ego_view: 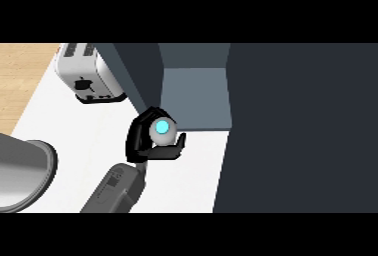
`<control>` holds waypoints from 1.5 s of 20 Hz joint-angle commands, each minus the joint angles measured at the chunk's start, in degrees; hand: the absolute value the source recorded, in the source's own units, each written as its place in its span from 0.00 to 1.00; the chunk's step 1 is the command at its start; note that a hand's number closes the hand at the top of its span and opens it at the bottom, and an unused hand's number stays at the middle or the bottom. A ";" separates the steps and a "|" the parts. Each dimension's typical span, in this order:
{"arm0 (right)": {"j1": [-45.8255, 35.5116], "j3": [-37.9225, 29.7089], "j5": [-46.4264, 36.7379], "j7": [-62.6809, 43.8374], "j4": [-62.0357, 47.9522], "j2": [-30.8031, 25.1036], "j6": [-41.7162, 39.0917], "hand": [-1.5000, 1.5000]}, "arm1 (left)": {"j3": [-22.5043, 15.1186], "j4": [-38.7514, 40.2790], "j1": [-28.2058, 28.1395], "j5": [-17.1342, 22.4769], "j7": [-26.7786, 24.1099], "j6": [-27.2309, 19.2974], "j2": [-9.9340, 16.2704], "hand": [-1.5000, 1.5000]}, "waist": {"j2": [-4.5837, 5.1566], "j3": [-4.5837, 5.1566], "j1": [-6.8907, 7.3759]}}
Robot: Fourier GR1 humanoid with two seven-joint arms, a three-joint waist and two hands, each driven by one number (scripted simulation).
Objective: Pick up the bottled water, place it into the cabinet and close the cabinet
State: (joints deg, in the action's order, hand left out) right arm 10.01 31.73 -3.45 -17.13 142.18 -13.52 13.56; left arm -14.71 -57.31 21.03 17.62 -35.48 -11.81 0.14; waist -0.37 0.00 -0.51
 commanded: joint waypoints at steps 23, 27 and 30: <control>6.92 -2.27 2.36 0.56 9.02 -4.11 -1.50 0.00 | -6.61 16.66 25.02 14.75 8.80 -21.70 -0.14 1.00 | 0.69 0.03 -1.58; 11.89 -2.68 3.57 8.76 7.07 -5.42 -3.28 0.00 | -5.14 23.26 30.24 15.93 8.76 -25.09 -0.14 1.00 | 0.68 -0.04 -2.25; 11.07 -4.44 3.87 5.07 9.34 -6.00 -3.22 0.00 | -5.09 28.43 30.94 15.78 5.48 -22.93 -0.14 1.00 | 0.81 0.01 -2.13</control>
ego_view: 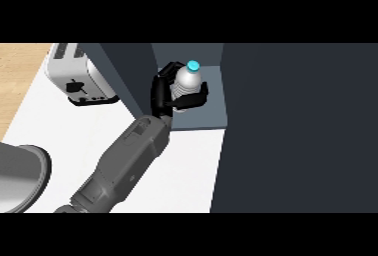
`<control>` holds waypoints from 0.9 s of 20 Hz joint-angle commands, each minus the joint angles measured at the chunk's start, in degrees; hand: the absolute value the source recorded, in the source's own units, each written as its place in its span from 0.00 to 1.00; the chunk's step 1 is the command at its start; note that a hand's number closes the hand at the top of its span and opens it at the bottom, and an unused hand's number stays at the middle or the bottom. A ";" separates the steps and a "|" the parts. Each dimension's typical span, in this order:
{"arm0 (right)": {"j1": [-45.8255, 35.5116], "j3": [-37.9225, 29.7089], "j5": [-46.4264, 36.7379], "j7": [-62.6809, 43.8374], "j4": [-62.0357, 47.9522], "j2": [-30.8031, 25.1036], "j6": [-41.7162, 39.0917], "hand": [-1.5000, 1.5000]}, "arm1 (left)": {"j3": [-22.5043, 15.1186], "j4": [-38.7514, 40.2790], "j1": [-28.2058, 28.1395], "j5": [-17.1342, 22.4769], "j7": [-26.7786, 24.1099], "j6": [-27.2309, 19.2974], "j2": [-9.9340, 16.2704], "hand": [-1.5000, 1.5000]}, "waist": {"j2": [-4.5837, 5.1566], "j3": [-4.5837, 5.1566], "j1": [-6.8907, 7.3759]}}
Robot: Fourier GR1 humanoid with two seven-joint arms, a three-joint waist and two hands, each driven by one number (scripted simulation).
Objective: Pick up the bottled water, place it into the cabinet and close the cabinet
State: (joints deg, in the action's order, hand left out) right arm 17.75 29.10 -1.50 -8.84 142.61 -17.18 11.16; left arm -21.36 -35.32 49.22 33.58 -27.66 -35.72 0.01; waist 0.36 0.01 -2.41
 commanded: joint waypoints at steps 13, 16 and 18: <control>0.19 -0.19 1.36 0.30 1.45 0.57 -2.04 0.00 | 4.25 23.35 11.84 -1.32 -9.19 -2.81 0.00 1.00 | 0.80 0.06 -1.06; 1.19 -2.79 3.04 2.36 1.95 -0.42 -3.31 0.00 | 4.00 26.71 14.75 -2.46 -7.45 -2.18 0.35 0.00 | 0.88 0.01 -1.51; 0.12 -2.30 3.71 -3.25 6.41 -0.53 -2.81 0.00 | 3.24 24.94 12.73 -1.39 -8.12 -3.61 0.00 0.00 | 0.88 0.09 -2.05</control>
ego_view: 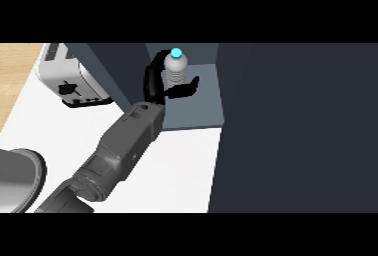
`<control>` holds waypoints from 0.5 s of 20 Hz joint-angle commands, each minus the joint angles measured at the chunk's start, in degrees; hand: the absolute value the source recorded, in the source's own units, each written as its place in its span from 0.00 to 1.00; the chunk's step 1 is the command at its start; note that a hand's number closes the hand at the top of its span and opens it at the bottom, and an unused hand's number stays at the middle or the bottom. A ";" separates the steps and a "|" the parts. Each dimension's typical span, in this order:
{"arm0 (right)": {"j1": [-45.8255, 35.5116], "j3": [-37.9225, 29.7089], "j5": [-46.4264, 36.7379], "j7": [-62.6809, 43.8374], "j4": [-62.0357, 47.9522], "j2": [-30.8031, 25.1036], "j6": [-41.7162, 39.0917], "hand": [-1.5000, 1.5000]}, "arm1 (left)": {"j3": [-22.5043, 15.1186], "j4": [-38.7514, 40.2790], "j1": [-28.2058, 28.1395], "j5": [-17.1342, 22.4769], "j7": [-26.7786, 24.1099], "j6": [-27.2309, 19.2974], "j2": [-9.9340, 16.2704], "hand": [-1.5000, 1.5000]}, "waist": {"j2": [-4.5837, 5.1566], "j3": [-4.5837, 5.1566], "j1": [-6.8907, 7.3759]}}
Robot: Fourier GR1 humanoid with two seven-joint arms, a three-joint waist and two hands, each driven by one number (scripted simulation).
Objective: Pick up the bottled water, place it into the cabinet and close the cabinet
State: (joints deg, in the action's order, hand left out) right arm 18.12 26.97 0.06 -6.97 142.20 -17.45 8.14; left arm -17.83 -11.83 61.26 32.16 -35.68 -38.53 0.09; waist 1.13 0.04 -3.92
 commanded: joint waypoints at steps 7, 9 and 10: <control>2.90 0.21 0.71 1.74 2.37 0.52 -0.89 0.00 | 3.38 4.60 2.56 0.46 -3.58 3.01 0.17 0.00 | 0.11 0.01 -0.15; 1.52 -4.26 5.37 -1.64 4.90 -0.70 -1.65 0.00 | 4.21 3.82 2.48 1.33 -3.53 4.38 -0.07 0.00 | 0.16 0.00 0.14; 1.13 -0.88 2.54 -0.78 3.93 0.24 -1.54 0.00 | 4.79 3.83 2.03 1.75 -4.66 5.03 -0.07 0.00 | 0.23 0.04 -0.16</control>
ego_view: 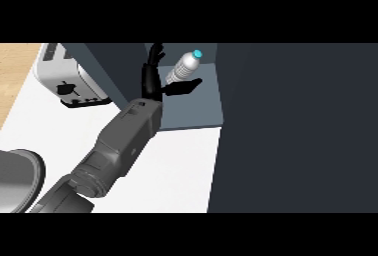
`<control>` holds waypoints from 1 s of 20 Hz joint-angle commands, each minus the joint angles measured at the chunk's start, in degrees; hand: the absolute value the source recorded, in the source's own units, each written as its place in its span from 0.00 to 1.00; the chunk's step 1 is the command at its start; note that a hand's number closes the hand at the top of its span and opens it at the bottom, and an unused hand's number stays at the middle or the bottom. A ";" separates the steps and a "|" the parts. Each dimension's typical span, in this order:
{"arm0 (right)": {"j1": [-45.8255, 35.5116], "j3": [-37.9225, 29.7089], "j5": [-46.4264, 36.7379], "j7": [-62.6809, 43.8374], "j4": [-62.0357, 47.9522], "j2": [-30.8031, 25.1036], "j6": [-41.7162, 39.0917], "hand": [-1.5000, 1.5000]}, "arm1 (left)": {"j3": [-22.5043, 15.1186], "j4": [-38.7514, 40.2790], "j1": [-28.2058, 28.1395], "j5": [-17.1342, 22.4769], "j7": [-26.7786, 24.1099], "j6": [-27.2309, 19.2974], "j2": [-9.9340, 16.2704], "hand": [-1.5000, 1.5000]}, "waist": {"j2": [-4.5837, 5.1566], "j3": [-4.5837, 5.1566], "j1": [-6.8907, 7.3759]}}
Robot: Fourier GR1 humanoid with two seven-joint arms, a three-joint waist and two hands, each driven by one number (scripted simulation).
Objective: Pick up the bottled water, place it into the cabinet and close the cabinet
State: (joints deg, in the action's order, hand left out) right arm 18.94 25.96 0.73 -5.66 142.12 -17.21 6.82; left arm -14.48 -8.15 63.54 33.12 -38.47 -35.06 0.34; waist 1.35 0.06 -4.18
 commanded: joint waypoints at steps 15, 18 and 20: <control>0.28 0.69 0.91 -2.08 3.07 1.14 -0.66 0.00 | 1.56 -4.76 4.93 1.02 -1.34 17.25 -0.33 0.00 | -0.53 0.00 0.07; -0.67 0.66 -0.60 0.17 -0.38 1.65 -1.22 0.00 | 2.10 -5.42 3.51 2.59 -1.06 21.23 -0.34 0.00 | -0.56 -0.03 0.81; 0.28 -3.18 3.17 -3.61 5.36 -0.57 -2.49 0.00 | -1.13 -9.84 -0.26 4.12 -1.00 19.39 -0.34 0.00 | -0.91 -0.05 0.62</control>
State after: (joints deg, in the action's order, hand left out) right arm 18.09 24.58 1.15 -6.41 141.92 -16.39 5.26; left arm -13.91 -14.25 65.41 35.23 -39.98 -17.53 0.04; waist 0.72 0.03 -3.59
